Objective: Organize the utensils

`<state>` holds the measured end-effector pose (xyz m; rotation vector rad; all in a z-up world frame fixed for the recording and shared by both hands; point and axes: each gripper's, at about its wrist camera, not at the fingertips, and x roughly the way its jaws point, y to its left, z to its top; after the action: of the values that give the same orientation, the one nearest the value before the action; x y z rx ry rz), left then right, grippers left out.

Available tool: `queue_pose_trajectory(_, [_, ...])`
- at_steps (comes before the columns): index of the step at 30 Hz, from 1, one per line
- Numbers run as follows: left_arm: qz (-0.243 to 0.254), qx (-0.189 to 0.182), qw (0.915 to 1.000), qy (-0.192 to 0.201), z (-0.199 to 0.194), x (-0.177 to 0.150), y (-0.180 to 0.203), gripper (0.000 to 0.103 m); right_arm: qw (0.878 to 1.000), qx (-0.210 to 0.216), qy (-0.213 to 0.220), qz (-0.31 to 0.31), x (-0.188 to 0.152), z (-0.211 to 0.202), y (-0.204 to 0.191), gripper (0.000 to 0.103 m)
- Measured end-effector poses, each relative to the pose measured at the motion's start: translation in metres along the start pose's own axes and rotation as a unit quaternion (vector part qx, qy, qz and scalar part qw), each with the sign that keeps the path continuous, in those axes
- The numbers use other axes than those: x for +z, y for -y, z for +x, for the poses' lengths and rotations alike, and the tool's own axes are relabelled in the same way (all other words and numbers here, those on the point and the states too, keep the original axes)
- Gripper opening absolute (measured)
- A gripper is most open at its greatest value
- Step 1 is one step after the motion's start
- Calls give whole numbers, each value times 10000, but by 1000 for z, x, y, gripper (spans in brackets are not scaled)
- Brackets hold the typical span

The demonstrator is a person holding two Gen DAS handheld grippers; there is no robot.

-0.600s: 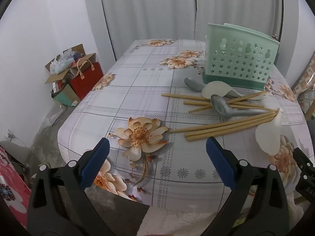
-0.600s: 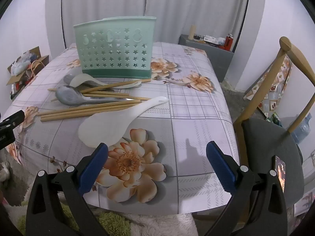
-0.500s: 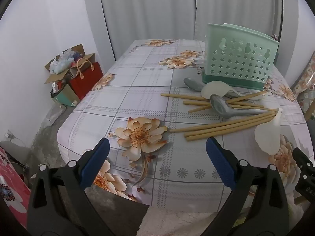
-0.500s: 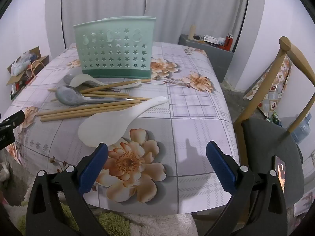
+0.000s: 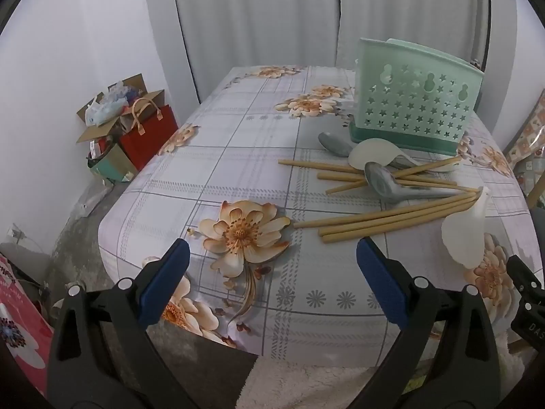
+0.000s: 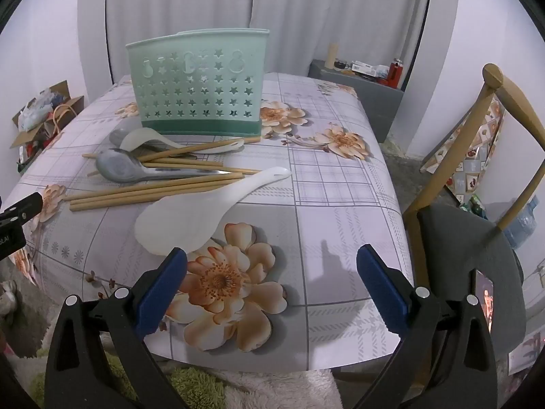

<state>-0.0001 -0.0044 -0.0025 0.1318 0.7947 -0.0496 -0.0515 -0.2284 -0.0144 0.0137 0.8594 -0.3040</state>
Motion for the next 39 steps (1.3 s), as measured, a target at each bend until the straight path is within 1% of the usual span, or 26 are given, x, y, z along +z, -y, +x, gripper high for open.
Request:
queue_pose_trajectory(12, [-27,-38,10000,-16,1,0,-5,94,10000,0,14,-7,1,0,-1,97])
queue_pose_trajectory(22, [-30,19,10000,-77,2,1,-9,94,10000,9,-18,-15,1,1,-3,97])
queue_pose_trajectory(39, [-6,90,9999,-111,5,-1,-6,94,10000,-1,-15,-16,1,3,-1,97])
